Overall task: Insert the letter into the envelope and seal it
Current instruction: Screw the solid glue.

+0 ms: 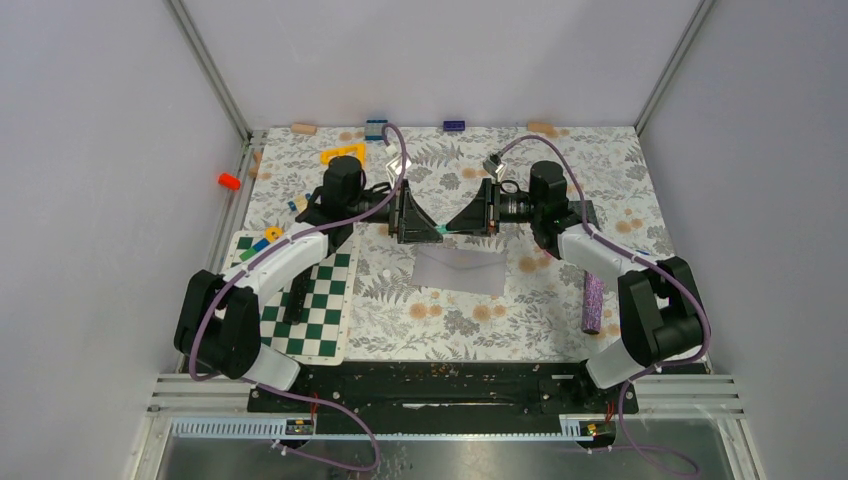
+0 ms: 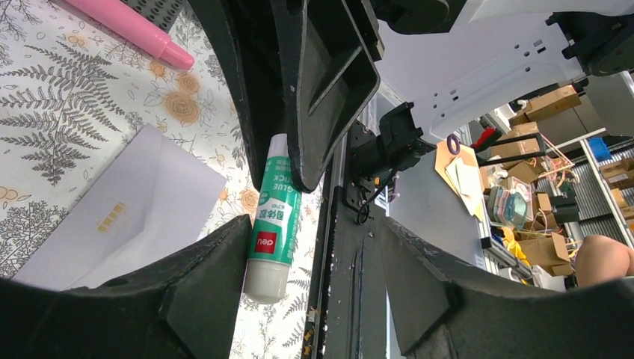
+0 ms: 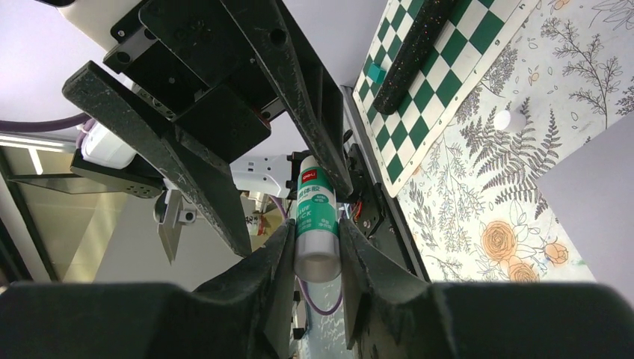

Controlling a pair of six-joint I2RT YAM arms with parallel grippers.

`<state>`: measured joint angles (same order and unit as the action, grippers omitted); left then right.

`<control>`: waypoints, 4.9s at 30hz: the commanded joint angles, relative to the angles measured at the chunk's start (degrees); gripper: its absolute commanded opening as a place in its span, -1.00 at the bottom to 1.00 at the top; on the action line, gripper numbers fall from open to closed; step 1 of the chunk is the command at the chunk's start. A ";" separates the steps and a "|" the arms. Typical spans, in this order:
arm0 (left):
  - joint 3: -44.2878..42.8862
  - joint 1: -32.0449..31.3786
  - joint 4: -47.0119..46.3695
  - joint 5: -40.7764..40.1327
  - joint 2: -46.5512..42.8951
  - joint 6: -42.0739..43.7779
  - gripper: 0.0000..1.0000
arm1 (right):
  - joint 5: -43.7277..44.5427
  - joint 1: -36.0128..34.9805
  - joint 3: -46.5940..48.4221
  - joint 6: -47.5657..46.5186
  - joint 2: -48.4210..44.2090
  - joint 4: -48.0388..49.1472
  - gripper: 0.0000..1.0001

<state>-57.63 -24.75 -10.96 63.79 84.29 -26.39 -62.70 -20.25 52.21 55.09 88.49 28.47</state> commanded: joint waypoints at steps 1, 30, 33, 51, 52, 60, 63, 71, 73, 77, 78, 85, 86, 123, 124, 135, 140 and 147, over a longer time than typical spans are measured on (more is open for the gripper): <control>-3.21 -0.60 1.41 -0.23 0.09 3.80 0.24 | -1.70 -0.47 1.83 -1.49 0.33 0.10 -0.58; -3.87 -1.00 6.86 -3.27 -1.02 9.52 -0.56 | -3.03 -0.67 3.57 -1.54 0.55 -2.36 0.23; -3.82 -1.16 7.81 -4.26 -1.97 10.89 -0.61 | -3.05 -0.58 3.69 -1.48 0.13 -2.80 0.28; -4.70 -4.39 18.53 -12.23 -6.39 24.68 -0.73 | -1.98 3.99 5.19 -7.60 0.27 -17.31 0.04; -4.76 -4.54 18.87 -12.66 -6.46 25.24 -0.73 | -2.21 3.99 5.12 -7.36 0.48 -17.53 0.01; -4.50 -5.21 19.09 -15.29 -6.68 25.95 -0.76 | -3.77 3.90 1.95 0.31 -0.75 -9.25 -0.03; -4.47 -5.39 19.23 -15.53 -6.64 25.95 -0.77 | -3.35 3.68 1.43 0.52 -0.80 -8.96 -0.03; -4.59 -5.49 19.38 -15.55 -6.63 25.95 -0.77 | -3.00 2.05 1.17 -0.11 0.46 -9.34 -0.05; -4.52 -5.48 19.35 -15.56 -6.69 25.95 -0.77 | -3.04 1.76 1.21 -0.74 0.27 -9.87 -0.07; -4.51 -5.49 19.40 -15.70 -6.73 25.95 -0.78 | -3.53 1.71 0.98 -1.51 -0.15 -10.48 -0.11; -4.51 -5.46 19.40 -15.71 -6.63 25.95 -0.78 | -3.69 1.71 1.05 -2.04 -0.18 -11.10 -0.13; -4.42 -5.48 19.48 -15.57 -6.86 25.95 -0.78 | -6.02 1.70 0.13 -0.78 -0.10 -8.85 -0.20; -4.32 -5.48 19.37 -15.55 -6.85 25.95 -0.78 | -6.11 1.66 -0.16 -0.33 -0.19 -8.21 -0.20; -4.41 -3.99 11.15 2.84 1.18 12.01 -0.79 | -7.55 0.89 3.53 -70.13 -9.41 -41.28 -0.37; -4.42 -3.99 11.22 3.24 1.34 11.86 -0.79 | -6.53 0.83 3.43 -73.34 -9.97 -42.29 -0.35; -4.95 -3.94 11.47 3.21 1.79 11.62 -0.79 | 3.18 -1.60 -2.20 -87.77 -22.21 -42.25 0.17; -7.68 -4.11 21.21 -2.36 -1.77 22.08 -0.80 | -0.62 -0.40 -0.23 -78.28 -23.41 -50.17 0.25; -9.22 -7.15 31.16 -12.63 -7.78 36.81 -0.83 | -11.61 4.00 7.33 -52.03 -13.02 -52.44 0.21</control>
<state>-63.90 -29.87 15.33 57.93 81.78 -0.60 -65.69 -18.57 53.28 -15.46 68.90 -22.26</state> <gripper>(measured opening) 0.248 0.620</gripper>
